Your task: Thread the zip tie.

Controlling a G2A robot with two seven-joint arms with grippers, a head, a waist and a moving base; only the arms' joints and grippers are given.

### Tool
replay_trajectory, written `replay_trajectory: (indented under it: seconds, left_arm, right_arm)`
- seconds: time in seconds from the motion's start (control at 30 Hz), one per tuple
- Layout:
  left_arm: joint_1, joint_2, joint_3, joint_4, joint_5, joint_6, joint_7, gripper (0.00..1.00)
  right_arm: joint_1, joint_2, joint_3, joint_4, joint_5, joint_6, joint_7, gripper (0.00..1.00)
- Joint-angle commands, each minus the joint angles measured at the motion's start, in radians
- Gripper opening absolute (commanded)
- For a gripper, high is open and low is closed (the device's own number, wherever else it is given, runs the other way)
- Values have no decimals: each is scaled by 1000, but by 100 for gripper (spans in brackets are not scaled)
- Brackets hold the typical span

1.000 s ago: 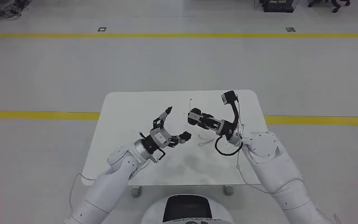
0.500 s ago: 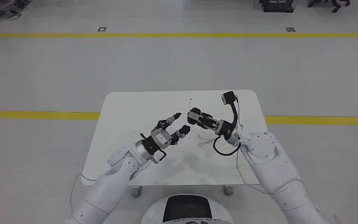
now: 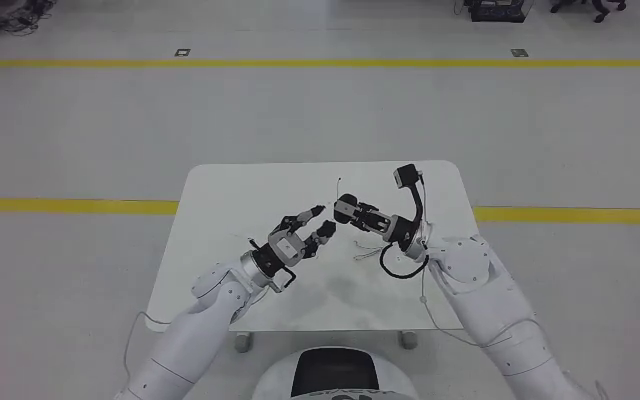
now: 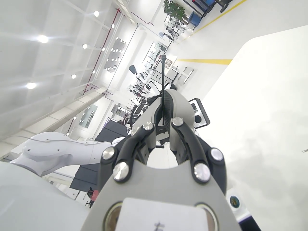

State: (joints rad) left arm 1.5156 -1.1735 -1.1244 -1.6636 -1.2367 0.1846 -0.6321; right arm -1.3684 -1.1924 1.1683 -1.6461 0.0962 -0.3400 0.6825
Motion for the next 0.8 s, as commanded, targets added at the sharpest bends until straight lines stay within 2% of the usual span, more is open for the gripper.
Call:
replay_trajectory:
  seconds: [0.0, 0.43, 0.77]
  left_arm:
    - [0, 0, 0, 1, 1, 0, -1, 22]
    - [-7, 2, 4, 10, 6, 8, -13, 16]
    - [-11, 3, 7, 12, 9, 11, -21, 21]
  right_arm:
    - [1, 0, -1, 2, 3, 0, 1, 0]
    - [2, 2, -2, 2, 15, 0, -1, 0]
    - [6, 3, -4, 5, 26, 0, 5, 0]
